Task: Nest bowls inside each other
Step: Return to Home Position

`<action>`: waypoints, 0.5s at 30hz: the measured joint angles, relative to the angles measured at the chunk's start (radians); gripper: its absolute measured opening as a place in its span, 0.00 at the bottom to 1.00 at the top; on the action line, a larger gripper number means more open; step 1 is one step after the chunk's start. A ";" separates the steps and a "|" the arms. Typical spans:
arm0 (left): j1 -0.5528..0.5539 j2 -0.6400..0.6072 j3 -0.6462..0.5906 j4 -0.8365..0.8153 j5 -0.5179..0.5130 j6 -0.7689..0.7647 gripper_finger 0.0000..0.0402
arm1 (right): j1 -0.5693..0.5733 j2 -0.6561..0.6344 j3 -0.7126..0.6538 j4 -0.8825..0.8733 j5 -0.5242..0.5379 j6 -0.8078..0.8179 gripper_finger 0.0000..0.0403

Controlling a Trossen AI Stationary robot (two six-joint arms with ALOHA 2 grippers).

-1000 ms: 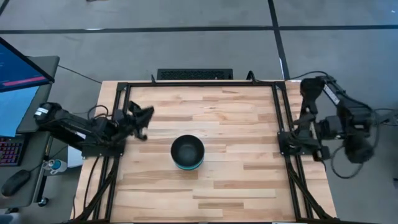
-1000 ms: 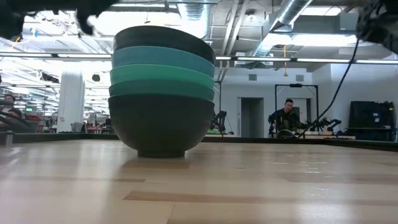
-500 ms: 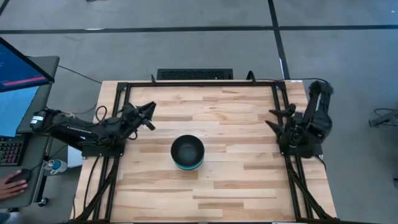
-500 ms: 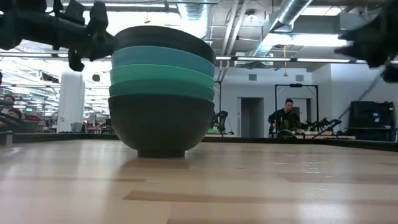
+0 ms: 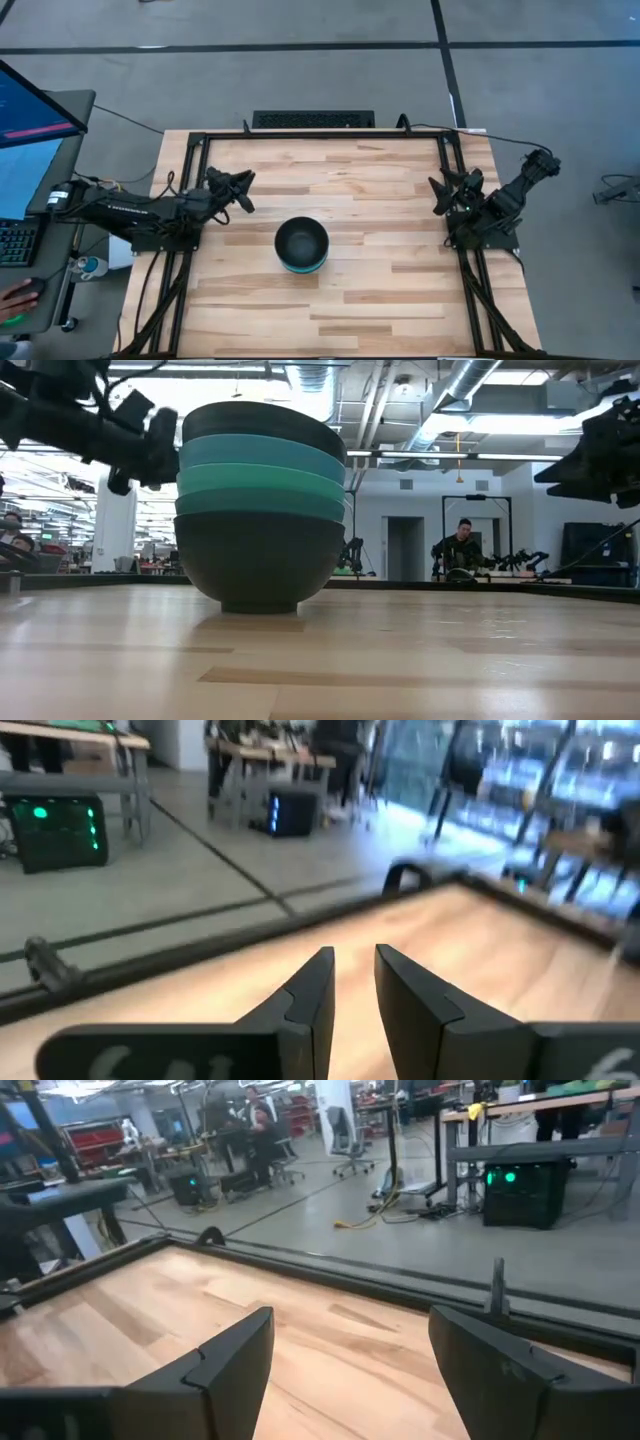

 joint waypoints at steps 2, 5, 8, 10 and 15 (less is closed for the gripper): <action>0.000 0.000 0.000 -0.074 0.011 -0.001 0.16 | -0.008 -0.001 0.000 0.001 0.000 0.000 0.72; 0.000 0.000 0.000 -0.211 0.054 0.004 0.16 | -0.018 -0.002 0.000 0.001 -0.001 0.000 0.72; 0.000 0.000 0.000 -0.335 0.078 0.010 0.16 | -0.019 -0.001 0.000 0.001 -0.001 0.000 0.72; 0.000 0.000 0.000 -0.416 0.104 0.009 0.16 | -0.019 -0.001 0.000 0.001 -0.001 0.000 0.72; 0.000 0.000 0.000 -0.596 0.161 0.015 0.16 | -0.019 -0.001 0.000 0.001 -0.001 0.000 0.72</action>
